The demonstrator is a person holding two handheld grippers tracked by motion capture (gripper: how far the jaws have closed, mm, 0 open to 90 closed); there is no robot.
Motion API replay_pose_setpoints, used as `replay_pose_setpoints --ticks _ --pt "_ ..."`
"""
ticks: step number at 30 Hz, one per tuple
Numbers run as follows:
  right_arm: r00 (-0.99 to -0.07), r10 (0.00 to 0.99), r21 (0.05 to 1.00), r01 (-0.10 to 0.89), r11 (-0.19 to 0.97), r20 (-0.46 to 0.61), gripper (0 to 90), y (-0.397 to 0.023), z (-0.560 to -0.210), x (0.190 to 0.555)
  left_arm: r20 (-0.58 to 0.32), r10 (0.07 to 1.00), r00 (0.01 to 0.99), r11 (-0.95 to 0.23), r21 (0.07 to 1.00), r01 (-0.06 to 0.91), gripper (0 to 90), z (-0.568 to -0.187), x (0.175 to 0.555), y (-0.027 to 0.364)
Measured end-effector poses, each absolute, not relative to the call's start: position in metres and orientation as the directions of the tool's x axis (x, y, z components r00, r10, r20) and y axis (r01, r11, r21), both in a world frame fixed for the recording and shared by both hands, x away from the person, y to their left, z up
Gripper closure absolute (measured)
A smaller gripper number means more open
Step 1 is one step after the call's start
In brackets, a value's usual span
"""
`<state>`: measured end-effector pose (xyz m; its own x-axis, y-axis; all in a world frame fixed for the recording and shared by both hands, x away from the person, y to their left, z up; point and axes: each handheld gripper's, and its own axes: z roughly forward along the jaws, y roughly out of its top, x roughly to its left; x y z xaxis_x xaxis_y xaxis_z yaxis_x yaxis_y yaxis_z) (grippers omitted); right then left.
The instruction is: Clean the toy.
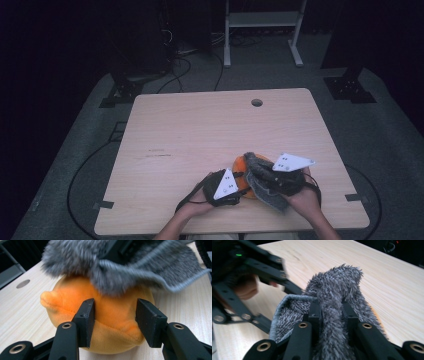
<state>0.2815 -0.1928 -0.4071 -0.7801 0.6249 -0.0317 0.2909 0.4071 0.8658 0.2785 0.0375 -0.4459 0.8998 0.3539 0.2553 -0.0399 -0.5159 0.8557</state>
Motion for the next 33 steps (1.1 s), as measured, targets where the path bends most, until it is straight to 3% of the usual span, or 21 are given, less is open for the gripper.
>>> replay_pose_setpoints --ticks 5,6,12,16,21,23,24,26,33 --pt "-0.739 0.674 0.864 0.326 0.384 -0.020 73.9 -0.214 -0.410 0.288 0.238 0.384 0.892 -0.456 0.889 -0.041 44.4 -0.443 0.278 0.037" --pt "-0.732 0.680 0.858 0.322 0.401 -0.043 74.0 -0.216 -0.411 0.284 0.214 0.429 0.877 -0.429 0.903 -0.011 38.5 -0.440 0.280 0.034" --pt "-0.765 0.644 0.885 0.299 0.358 -0.002 74.0 -0.208 -0.395 0.276 0.267 0.365 0.892 -0.484 0.873 -0.063 46.6 -0.443 0.273 0.031" --pt "-0.778 0.626 0.869 0.278 0.410 -0.046 73.8 -0.190 -0.391 0.276 0.305 0.322 0.896 -0.513 0.852 -0.105 47.1 -0.443 0.267 0.028" --pt "-0.753 0.658 0.862 0.330 0.383 -0.004 73.5 -0.209 -0.403 0.288 0.291 0.320 0.901 -0.522 0.848 -0.089 47.6 -0.445 0.269 0.034" --pt "-0.745 0.667 0.861 0.344 0.376 0.006 73.5 -0.214 -0.404 0.289 0.280 0.326 0.903 -0.510 0.856 -0.082 43.8 -0.444 0.271 0.037" --pt "-0.741 0.672 0.866 0.347 0.361 0.017 73.7 -0.217 -0.406 0.288 0.221 0.359 0.907 -0.454 0.890 -0.037 39.1 -0.439 0.273 0.038" --pt "-0.743 0.669 0.866 0.355 0.353 0.031 73.8 -0.215 -0.407 0.285 0.187 0.408 0.894 -0.410 0.912 -0.004 34.0 -0.436 0.277 0.038" --pt "-0.757 0.651 0.866 0.357 0.352 0.047 73.6 -0.220 -0.409 0.285 0.208 0.460 0.863 -0.466 0.884 0.036 37.0 -0.442 0.279 0.035"
